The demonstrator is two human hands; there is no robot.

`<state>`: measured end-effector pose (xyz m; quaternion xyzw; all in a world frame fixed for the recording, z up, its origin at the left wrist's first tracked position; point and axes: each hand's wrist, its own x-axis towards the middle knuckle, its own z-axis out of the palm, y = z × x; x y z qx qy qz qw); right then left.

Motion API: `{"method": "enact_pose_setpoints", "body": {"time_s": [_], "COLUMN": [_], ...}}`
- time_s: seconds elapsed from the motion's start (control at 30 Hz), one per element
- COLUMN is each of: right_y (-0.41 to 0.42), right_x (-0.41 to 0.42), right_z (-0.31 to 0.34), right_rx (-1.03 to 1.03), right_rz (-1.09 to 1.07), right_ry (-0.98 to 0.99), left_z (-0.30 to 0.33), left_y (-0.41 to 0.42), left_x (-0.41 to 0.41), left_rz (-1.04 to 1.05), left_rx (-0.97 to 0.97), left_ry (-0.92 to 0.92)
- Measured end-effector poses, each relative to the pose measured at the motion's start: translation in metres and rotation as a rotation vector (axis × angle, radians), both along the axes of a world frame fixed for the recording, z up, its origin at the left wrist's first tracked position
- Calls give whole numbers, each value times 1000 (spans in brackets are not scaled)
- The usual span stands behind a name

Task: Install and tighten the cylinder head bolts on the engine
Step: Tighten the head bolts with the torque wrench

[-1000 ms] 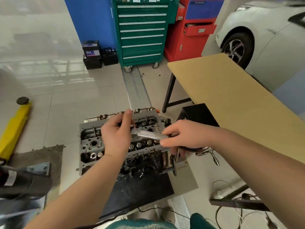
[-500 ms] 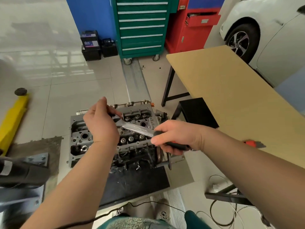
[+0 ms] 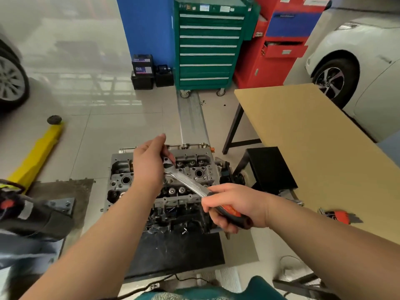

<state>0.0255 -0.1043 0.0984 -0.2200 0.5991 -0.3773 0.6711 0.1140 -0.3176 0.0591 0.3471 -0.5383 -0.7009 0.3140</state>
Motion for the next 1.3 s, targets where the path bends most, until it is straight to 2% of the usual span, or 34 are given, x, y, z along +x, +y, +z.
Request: {"method": "enact_pose_setpoints", "body": {"time_s": [0.17, 0.37, 0.5, 0.6, 0.7, 0.8, 0.87, 0.97, 1.07, 1.13, 1.23, 1.3], "right_y": [-2, 3, 6, 4, -2, -13, -24, -37, -50, -58, -67, -69], "right_x": [-5, 14, 35, 30, 17, 0, -13, -28, -39, -46, -53, -57], "right_z": [-4, -8, -18, -13, -5, 9, 20, 27, 24, 22, 29, 40], "right_rx": [-32, -133, -110, -81, -46, -28, -43, -59, -47, -89, -150, -244], "right_rz": [122, -21, -144, -103, -15, 98, 166, 322, 306, 256, 247, 183], "right_ry": [6, 66, 39, 99, 233, 472, 675, 1119, 1445, 1514, 1501, 1514], "left_z": [-2, -3, -10, -9, -13, -22, -26, -30, -31, -30, -18, -1], "left_y": [2, -1, -14, -17, -25, -32, -35, -30, -15, -2, 4, -1], "left_x": [1, 0, 2, 2, 8, 25, 34, 38, 32, 26, 21, 16], "left_rz": [-63, -6, -104, -173, -279, -358, -376, -413, -333, -233, -62, -69], "left_rx": [-8, 11, -32, -60, -49, -161, -117, -97, -72, -59, -33, -149], "left_ry": [-6, 46, 7, 6, 12, 1, -36, -93, -79, -69, -46, -57]}}
